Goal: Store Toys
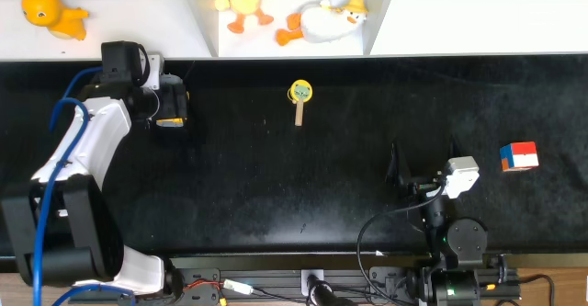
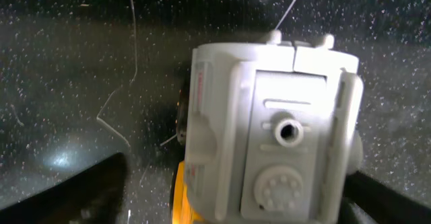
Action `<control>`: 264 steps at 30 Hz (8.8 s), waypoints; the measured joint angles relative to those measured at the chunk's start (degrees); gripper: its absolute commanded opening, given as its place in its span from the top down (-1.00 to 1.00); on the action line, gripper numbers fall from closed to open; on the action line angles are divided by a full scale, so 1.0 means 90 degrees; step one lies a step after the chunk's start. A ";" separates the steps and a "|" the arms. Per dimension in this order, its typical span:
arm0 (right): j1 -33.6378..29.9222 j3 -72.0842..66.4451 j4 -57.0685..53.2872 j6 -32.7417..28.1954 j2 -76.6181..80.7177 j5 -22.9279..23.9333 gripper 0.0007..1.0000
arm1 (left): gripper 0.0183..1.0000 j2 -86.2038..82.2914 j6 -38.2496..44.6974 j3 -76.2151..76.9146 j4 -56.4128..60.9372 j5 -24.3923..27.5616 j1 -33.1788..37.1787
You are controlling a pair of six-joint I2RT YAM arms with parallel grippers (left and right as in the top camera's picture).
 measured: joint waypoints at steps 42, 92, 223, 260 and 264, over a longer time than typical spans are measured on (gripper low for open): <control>0.0000 0.0000 0.0000 -0.0002 0.0000 0.0000 -0.99 | 0.28 -0.0784 -0.0058 0.1134 0.0342 -0.0355 0.0000; 0.0000 0.0000 0.0000 -0.0002 0.0000 -0.0002 -0.99 | -1.00 -0.1406 -0.0131 0.1394 -0.0546 -0.0121 0.0000; 0.0000 0.0022 0.0219 0.3774 0.0012 -0.1637 -1.00 | -1.00 -1.0763 -0.1962 -0.6710 0.3062 -0.1486 -0.0002; 0.3419 0.7881 -0.4726 0.1214 1.0083 -0.0180 -1.00 | -1.00 -1.0773 -0.1965 -0.6715 0.3065 -0.1486 -0.0002; 0.3592 0.7944 -0.4707 0.1654 1.0630 0.0143 -0.92 | -1.00 -1.0773 -0.1965 -0.6715 0.3065 -0.1486 -0.0002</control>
